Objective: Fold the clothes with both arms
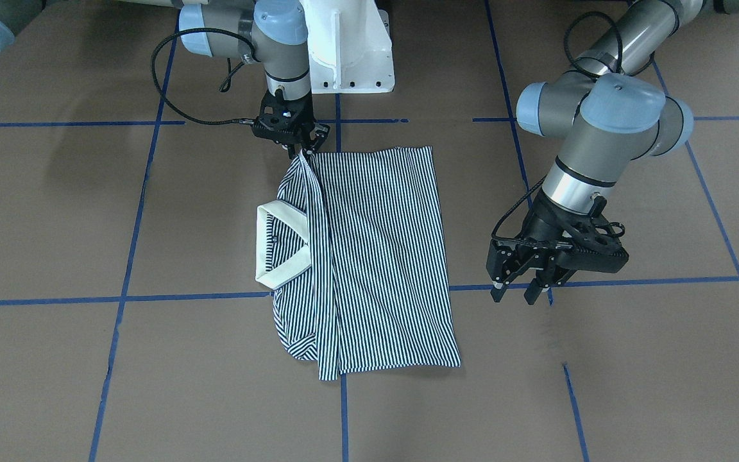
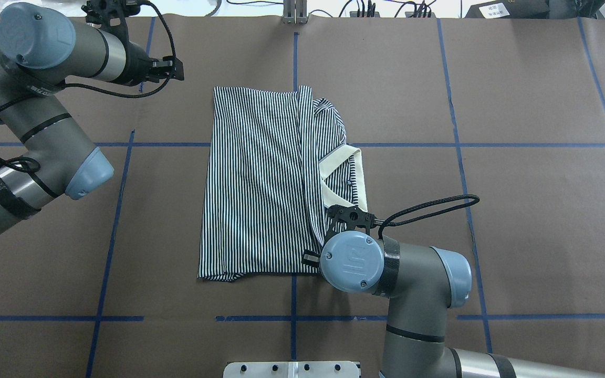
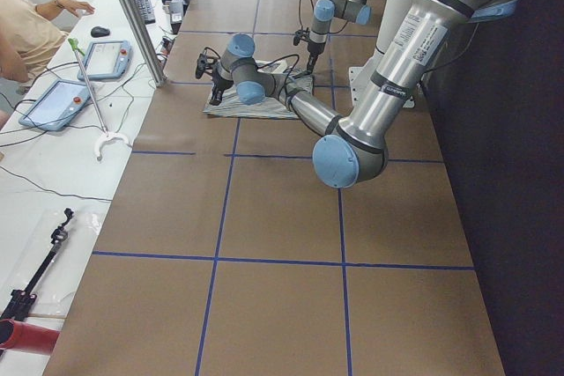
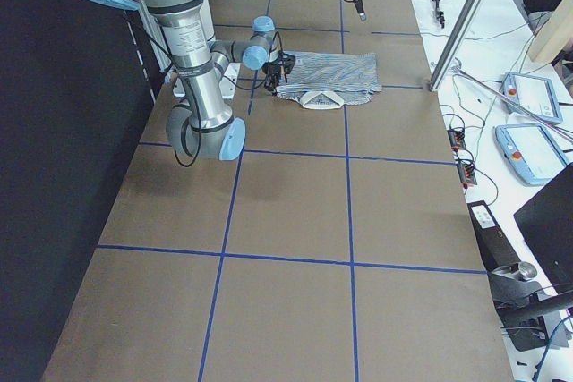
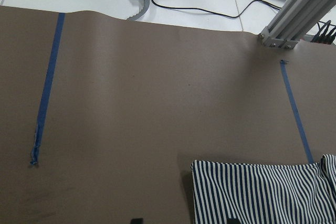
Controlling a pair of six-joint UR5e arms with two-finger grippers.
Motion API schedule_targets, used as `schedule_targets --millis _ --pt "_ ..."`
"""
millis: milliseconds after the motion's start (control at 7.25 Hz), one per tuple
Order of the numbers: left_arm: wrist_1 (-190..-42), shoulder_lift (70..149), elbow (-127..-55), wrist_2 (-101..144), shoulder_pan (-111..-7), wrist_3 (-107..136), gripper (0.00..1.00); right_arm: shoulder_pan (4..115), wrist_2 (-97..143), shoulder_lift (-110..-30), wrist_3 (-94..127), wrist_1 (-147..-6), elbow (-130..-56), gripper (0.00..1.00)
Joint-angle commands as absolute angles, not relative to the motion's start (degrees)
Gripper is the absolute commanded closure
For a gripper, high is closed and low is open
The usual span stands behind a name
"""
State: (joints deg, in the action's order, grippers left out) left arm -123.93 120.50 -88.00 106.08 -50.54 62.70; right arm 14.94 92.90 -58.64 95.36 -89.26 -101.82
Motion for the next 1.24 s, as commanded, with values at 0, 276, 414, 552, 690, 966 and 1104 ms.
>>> schedule_targets --millis 0,276,414,552,690,966,1104 --pt "-123.9 120.5 -88.2 106.1 -50.5 62.8 0.38 14.9 92.9 -58.5 95.4 -89.2 -101.7 0.71" --pt "-123.9 120.5 -88.2 106.1 -50.5 62.8 0.38 14.9 92.9 -58.8 95.4 -89.3 -101.7 0.91" --pt "-123.9 120.4 -88.2 106.1 -50.5 62.8 0.38 14.9 93.0 -58.8 95.4 -89.3 -101.7 1.00" --pt "-123.9 120.5 -88.2 106.1 -50.5 62.8 0.38 14.9 93.1 -58.8 95.4 -89.3 -101.7 1.00" --pt "-123.8 120.5 -88.3 106.1 -50.5 62.8 0.38 15.0 93.1 -58.5 95.4 -89.7 -102.4 1.00" --pt "-123.8 120.6 -88.8 106.1 -50.4 65.8 0.38 16.6 95.2 -58.8 95.4 -90.1 -105.0 1.00" --pt "-123.8 120.7 -89.1 106.1 -49.9 68.1 0.38 16.6 95.2 -58.8 95.4 -90.1 -105.1 1.00"
